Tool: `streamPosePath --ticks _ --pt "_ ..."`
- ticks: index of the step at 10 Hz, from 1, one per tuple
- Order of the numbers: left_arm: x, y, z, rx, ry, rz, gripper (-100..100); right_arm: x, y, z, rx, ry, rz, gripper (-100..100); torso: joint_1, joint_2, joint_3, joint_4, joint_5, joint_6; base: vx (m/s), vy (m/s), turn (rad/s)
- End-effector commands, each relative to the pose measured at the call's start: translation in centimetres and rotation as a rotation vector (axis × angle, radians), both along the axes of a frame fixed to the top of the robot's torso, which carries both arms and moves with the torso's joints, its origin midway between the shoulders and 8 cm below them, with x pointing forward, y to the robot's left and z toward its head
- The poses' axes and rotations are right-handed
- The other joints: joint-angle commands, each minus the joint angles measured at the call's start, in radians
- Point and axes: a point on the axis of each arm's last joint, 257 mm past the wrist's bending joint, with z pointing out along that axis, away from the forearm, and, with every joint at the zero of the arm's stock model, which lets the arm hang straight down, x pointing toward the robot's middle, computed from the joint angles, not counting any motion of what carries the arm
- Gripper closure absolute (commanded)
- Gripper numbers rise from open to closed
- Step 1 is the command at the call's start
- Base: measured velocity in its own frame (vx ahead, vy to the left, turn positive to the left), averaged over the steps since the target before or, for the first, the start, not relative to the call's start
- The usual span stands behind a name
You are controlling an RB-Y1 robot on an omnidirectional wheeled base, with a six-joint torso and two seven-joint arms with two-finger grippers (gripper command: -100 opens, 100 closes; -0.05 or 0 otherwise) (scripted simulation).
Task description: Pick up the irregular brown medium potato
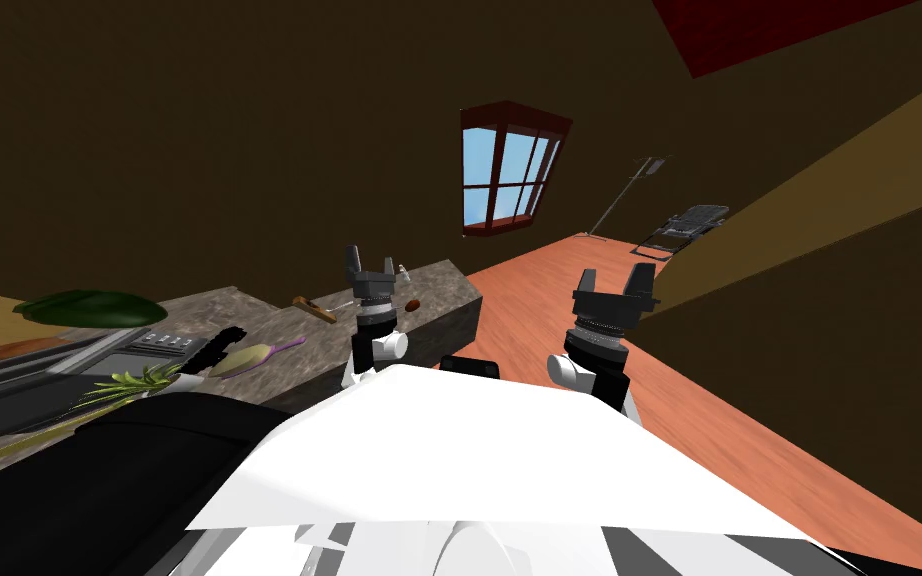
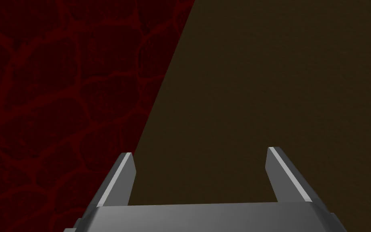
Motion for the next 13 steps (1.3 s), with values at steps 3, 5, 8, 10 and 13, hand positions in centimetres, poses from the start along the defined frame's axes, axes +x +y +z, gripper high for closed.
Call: streamPosePath --ticks 3,5,8,10,13 --pt "0.7 0.8 -1.5 0.016 0.086 -0.015 -100 0.0 0.0 0.0 0.0 0.0 0.0 0 0.0 0.0 0.0 0.0 0.0 0.0 -0.003 -0.009 -0.03" --pt "1.1 1.7 -2.8 0.004 0.152 -0.014 -100 0.0 0.0 0.0 0.0 0.0 0.0 0 -0.001 0.0 0.0 0.0 0.0 0.0 0.0 -0.011 -0.046" --pt "1.5 3.1 -4.5 -0.023 0.229 -0.008 -100 0.0 0.0 0.0 0.0 0.0 0.0 0 -0.001 0.0 0.0 0.0 0.0 0.0 0.001 -0.009 -0.046" --pt "1.5 4.6 -6.3 -0.06 0.304 0.001 -100 0.0 0.0 0.0 0.0 0.0 0.0 0 0.0 0.0 0.0 0.0 0.0 0.0 0.004 -0.008 -0.064" --pt "1.4 6.2 -8.7 -0.107 0.397 0.014 -100 0.0 0.0 0.0 0.0 0.0 0.0 0 0.0 0.0 0.0 0.0 0.0 0.0 0.004 -0.007 -0.065"
